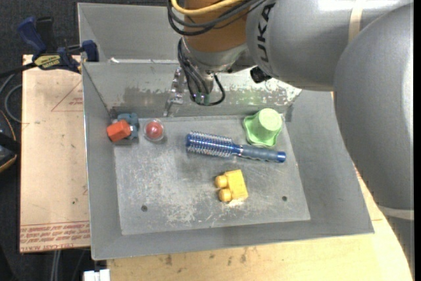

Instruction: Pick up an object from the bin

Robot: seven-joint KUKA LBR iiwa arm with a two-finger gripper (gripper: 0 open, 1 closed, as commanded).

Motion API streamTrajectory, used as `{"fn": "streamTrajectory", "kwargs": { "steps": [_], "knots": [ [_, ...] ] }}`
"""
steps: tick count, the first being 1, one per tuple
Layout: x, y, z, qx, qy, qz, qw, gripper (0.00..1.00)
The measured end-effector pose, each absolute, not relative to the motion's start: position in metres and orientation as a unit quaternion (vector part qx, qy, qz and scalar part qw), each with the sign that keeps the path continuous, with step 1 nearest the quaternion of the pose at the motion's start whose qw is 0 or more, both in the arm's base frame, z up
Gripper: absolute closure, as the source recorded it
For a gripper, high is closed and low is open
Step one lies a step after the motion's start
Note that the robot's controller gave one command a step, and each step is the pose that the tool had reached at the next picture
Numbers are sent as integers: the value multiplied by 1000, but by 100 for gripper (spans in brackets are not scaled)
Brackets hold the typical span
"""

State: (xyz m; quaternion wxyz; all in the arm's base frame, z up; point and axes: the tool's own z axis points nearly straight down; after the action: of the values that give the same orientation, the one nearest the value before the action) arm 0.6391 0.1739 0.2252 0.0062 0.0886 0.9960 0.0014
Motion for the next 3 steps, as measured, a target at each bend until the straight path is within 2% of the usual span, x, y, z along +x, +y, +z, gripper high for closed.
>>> {"fn": "streamTrajectory", "kwargs": {
  "steps": [1,2,3],
  "knots": [
    [616,156,146,224,975,-1,-3,100],
    [618,157,149,224,975,0,0,0],
    [641,143,85,214,977,1,2,0]
  ]
}}
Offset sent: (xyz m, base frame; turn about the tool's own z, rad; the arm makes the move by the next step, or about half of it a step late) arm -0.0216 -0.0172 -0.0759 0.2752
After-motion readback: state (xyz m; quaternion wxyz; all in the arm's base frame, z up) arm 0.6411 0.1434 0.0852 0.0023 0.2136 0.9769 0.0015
